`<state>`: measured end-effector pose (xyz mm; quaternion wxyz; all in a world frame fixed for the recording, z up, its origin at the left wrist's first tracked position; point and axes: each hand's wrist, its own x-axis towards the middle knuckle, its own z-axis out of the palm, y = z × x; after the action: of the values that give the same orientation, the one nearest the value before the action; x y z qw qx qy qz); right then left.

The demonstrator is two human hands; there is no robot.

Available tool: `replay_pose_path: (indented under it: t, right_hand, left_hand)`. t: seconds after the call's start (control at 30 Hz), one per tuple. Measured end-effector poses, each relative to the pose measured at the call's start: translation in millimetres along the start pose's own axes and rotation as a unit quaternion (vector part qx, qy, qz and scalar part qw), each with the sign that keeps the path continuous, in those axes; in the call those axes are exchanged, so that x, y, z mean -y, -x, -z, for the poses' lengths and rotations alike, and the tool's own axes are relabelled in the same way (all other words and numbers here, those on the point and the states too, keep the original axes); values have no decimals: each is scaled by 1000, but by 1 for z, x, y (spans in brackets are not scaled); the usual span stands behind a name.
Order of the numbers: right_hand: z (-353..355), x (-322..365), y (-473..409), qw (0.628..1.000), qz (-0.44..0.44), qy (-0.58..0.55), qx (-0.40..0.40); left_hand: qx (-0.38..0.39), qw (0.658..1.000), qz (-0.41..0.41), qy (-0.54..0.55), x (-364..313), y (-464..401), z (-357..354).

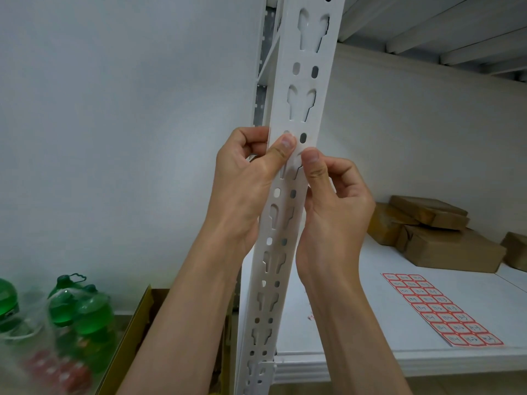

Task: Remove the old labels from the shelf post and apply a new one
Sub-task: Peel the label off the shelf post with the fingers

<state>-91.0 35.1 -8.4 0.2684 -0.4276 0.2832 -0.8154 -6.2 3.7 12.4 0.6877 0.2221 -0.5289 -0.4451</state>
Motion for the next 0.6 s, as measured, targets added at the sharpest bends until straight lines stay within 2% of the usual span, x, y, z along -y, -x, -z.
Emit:
replay_pose_path:
  t: [0.13, 0.37, 0.53, 0.6]
  right_hand:
    - [0, 0, -2, 1000, 1, -11, 1]
    - [1, 4, -7, 1000, -15, -8, -6]
    - [-1, 5, -7, 1000, -12, -4, -13]
    - [-2, 6, -7, 1000, -14, -5, -12]
  left_hand:
    - [8, 1000, -16, -10, 0, 1, 4]
    - [69, 993, -36, -84, -11, -2, 25]
    - [-47, 992, -102, -58, -13, -3, 35]
    - [-68, 990, -108, -63, -13, -5, 38]
